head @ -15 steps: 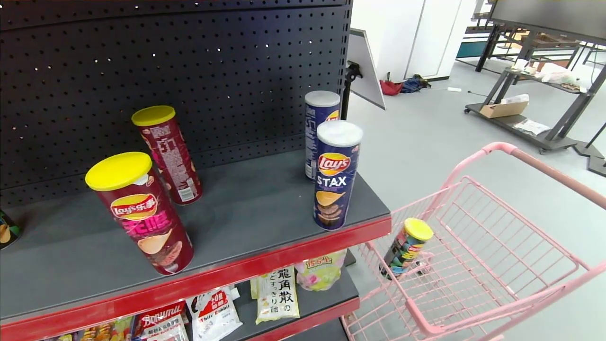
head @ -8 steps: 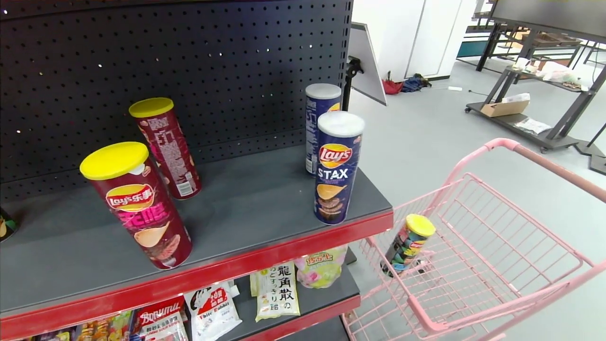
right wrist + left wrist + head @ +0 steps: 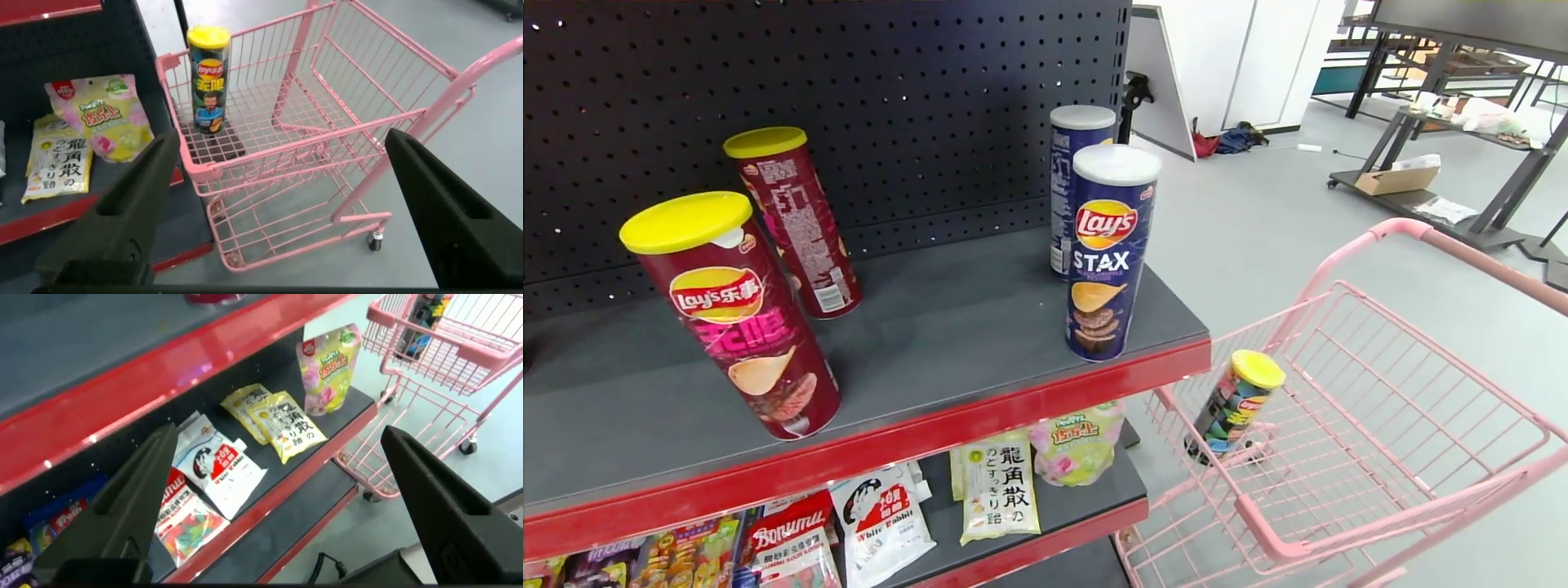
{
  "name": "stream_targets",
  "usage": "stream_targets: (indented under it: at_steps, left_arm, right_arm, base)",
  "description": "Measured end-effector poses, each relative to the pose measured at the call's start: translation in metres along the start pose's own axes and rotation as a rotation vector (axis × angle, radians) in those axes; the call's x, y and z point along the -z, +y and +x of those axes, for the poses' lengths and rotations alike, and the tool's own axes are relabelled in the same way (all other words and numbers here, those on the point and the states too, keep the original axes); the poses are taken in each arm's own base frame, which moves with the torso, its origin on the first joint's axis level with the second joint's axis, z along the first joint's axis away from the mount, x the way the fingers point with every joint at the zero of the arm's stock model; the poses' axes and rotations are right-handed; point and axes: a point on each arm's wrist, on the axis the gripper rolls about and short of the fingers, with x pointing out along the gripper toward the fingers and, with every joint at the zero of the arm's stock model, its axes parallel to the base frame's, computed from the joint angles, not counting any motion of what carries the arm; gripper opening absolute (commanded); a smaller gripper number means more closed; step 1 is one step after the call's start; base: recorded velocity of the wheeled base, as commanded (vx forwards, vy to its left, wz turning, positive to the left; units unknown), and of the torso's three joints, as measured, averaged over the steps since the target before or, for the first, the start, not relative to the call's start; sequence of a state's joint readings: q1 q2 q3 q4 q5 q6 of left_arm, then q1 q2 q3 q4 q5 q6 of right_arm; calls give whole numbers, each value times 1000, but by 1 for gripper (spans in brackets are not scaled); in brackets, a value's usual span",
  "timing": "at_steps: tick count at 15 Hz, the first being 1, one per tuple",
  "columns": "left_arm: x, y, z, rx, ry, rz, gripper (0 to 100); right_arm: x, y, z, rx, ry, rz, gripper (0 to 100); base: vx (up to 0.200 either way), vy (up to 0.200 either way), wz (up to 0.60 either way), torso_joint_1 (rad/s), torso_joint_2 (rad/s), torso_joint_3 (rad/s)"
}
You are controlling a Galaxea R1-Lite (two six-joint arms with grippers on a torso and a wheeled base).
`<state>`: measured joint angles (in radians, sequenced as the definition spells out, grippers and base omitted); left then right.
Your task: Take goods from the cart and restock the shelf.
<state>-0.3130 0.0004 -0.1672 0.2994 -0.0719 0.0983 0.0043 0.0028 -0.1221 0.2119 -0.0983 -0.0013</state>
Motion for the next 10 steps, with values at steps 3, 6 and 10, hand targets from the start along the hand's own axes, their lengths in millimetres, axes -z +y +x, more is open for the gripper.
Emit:
stream_targets:
  at_steps: [3, 6, 10]
  left_arm:
    - [0, 0, 0, -2, 0, 0, 100]
    - [0, 0, 0, -2, 1, 0, 100]
    - [0, 0, 0, -3, 0, 0, 100]
  right_arm:
    - [0, 0, 0, 1, 0, 3, 100]
    - [0, 0, 0, 1, 0, 5, 100]
    - [0, 0, 0, -5, 0, 2, 100]
  base:
    - [0, 0, 0, -175, 474, 297]
    - [0, 0, 0, -185, 546, 355]
    - [0, 0, 0, -134, 430, 293]
